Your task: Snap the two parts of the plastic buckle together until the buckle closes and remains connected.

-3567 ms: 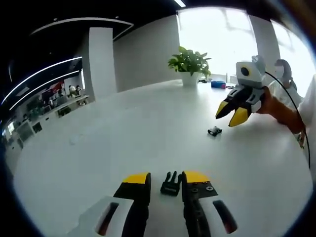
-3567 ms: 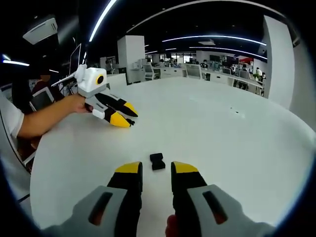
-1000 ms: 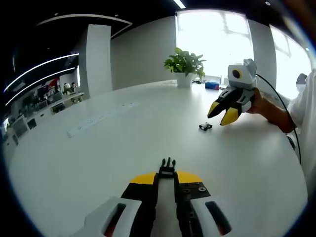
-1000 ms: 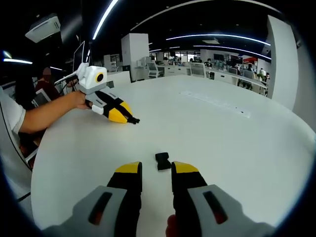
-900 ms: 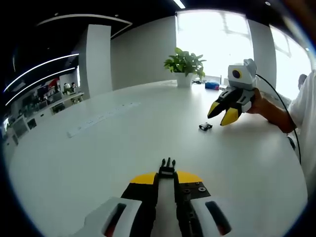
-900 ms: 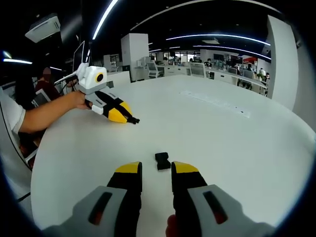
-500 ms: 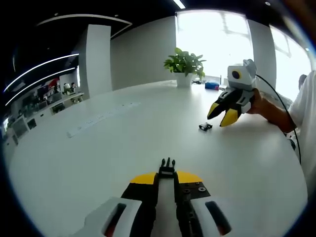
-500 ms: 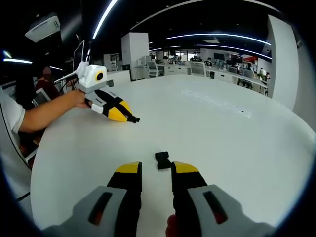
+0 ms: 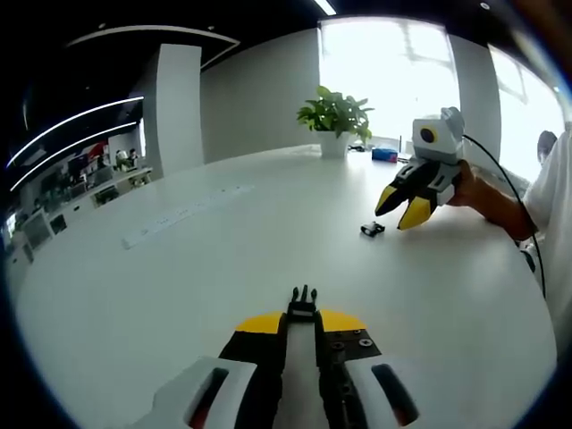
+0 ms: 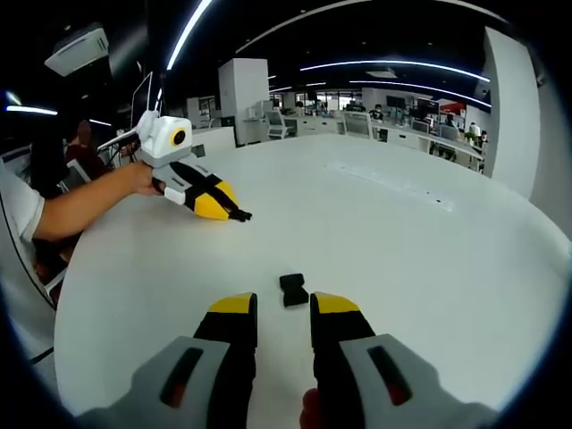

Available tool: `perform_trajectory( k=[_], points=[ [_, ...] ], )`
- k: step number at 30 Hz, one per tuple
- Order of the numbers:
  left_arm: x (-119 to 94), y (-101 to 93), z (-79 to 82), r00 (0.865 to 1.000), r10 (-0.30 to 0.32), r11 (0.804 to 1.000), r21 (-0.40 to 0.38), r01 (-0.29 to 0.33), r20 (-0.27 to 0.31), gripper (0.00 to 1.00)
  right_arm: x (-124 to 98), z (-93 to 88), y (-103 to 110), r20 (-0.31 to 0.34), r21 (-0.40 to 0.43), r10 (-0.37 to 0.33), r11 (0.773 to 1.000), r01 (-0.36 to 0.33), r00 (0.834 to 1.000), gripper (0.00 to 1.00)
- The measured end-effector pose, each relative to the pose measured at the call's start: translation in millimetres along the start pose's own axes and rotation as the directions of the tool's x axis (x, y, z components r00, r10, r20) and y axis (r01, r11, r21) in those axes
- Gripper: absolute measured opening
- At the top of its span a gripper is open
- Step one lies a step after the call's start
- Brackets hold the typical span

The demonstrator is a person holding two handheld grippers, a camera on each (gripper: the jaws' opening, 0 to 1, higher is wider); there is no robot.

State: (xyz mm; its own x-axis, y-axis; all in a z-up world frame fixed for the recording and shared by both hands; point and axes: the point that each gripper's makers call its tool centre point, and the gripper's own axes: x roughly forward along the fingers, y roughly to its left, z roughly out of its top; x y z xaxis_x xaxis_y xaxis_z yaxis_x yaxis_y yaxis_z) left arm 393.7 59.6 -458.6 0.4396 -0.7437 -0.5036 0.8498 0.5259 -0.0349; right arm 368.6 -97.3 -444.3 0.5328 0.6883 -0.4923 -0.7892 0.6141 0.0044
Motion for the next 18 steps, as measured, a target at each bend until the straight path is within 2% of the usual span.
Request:
perform_trajectory(
  k=[18],
  points=[
    [2.7,-0.7,2.1,1.0,-0.003,1.0,0.007,0.003,0.006,0.13,4.2,-5.9,-5.2,-0.014,-0.017,-0.008,1.0,0.007,1.0,0.21]
  ],
)
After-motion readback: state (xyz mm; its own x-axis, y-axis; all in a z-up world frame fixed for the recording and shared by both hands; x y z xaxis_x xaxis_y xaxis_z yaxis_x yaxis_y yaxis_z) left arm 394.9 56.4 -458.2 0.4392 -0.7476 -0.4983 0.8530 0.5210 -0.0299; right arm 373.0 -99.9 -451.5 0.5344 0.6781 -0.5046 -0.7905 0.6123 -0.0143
